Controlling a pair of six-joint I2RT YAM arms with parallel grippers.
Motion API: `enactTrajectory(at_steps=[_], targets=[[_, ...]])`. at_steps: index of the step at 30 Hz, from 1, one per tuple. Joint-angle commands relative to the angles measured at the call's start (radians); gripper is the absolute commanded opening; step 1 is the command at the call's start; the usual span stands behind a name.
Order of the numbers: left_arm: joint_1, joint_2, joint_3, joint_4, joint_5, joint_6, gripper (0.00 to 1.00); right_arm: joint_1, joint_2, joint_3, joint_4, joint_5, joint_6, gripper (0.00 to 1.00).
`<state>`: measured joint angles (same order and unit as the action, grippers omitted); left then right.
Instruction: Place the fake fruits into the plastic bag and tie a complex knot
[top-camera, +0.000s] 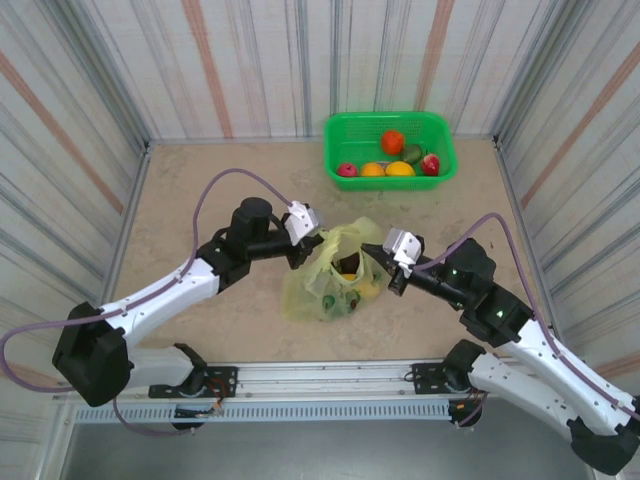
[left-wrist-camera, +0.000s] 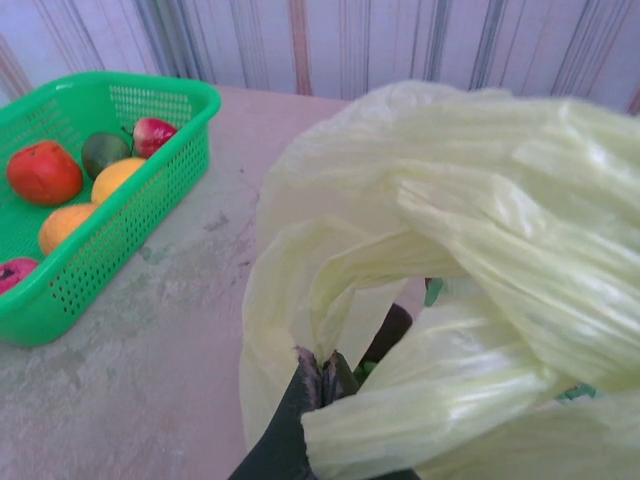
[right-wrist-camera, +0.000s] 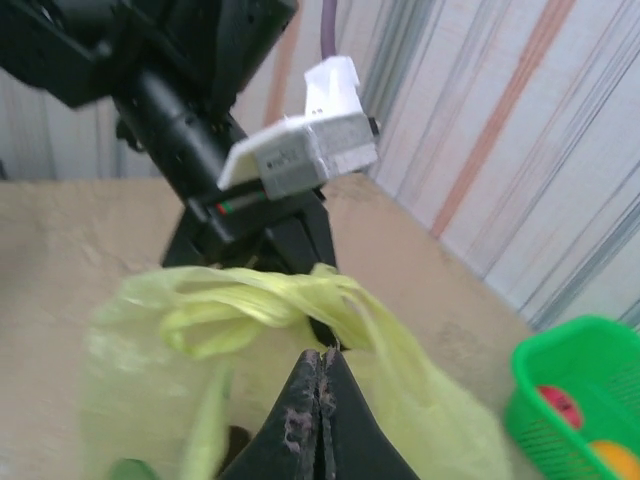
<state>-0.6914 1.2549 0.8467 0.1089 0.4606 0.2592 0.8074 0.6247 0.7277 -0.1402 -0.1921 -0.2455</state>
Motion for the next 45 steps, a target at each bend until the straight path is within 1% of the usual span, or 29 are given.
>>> enactTrajectory(at_steps=[1,2,5,7,8,10,11,14,15,17,20,23,27,34,38,41,43,45], targets=[[-0.009,-0.013,-0.017,0.028,-0.038,-0.021,0.00,0.091,-0.010,-0.030,-0.008,0.094,0.244,0.11],[-0.013,-0.008,-0.014,0.025,-0.045,-0.023,0.00,0.132,-0.006,-0.053,0.017,0.123,0.231,0.19],[-0.021,0.002,-0.005,0.012,-0.049,-0.021,0.00,0.245,0.025,-0.118,0.139,0.212,0.126,0.31],[-0.023,0.005,-0.005,0.013,-0.057,-0.021,0.00,0.297,0.056,-0.148,0.214,0.277,0.059,0.40],[-0.024,0.008,-0.006,0.010,-0.060,-0.020,0.00,0.310,0.074,-0.155,0.233,0.304,0.032,0.41],[-0.031,0.010,-0.006,0.006,-0.069,-0.021,0.00,0.322,0.098,-0.174,0.282,0.340,-0.016,0.49],[-0.035,0.011,-0.005,0.006,-0.069,-0.020,0.00,0.329,0.111,-0.186,0.325,0.385,-0.034,0.55],[-0.046,0.015,-0.003,0.002,-0.068,-0.017,0.00,0.331,0.151,-0.201,0.420,0.456,-0.060,0.57],[-0.046,0.017,-0.001,-0.001,-0.069,-0.017,0.00,0.331,0.165,-0.202,0.448,0.476,-0.055,0.68],[-0.049,0.015,-0.003,-0.002,-0.073,-0.015,0.00,0.331,0.188,-0.204,0.482,0.469,-0.043,0.69],[-0.049,0.011,-0.003,0.000,-0.077,-0.013,0.00,0.334,0.218,-0.203,0.514,0.438,-0.021,0.67],[-0.049,0.012,-0.001,0.001,-0.079,-0.014,0.00,0.334,0.241,-0.200,0.532,0.432,-0.004,0.61],[-0.049,0.003,-0.002,-0.002,-0.083,-0.012,0.00,0.334,0.263,-0.191,0.515,0.430,0.009,0.50],[-0.050,-0.004,-0.005,0.000,-0.100,-0.006,0.00,0.334,0.225,-0.193,0.468,0.456,0.018,0.15],[-0.049,-0.012,-0.007,0.000,-0.133,-0.002,0.00,0.335,0.179,-0.198,0.411,0.474,0.036,0.00],[-0.047,-0.034,-0.017,0.010,-0.184,0.006,0.00,0.333,0.126,-0.203,0.338,0.507,0.084,0.00],[-0.040,-0.049,-0.027,0.021,-0.224,0.006,0.00,0.324,0.087,-0.200,0.269,0.552,0.159,0.00],[-0.029,-0.063,-0.035,0.031,-0.264,0.001,0.00,0.304,0.043,-0.189,0.166,0.569,0.234,0.00]])
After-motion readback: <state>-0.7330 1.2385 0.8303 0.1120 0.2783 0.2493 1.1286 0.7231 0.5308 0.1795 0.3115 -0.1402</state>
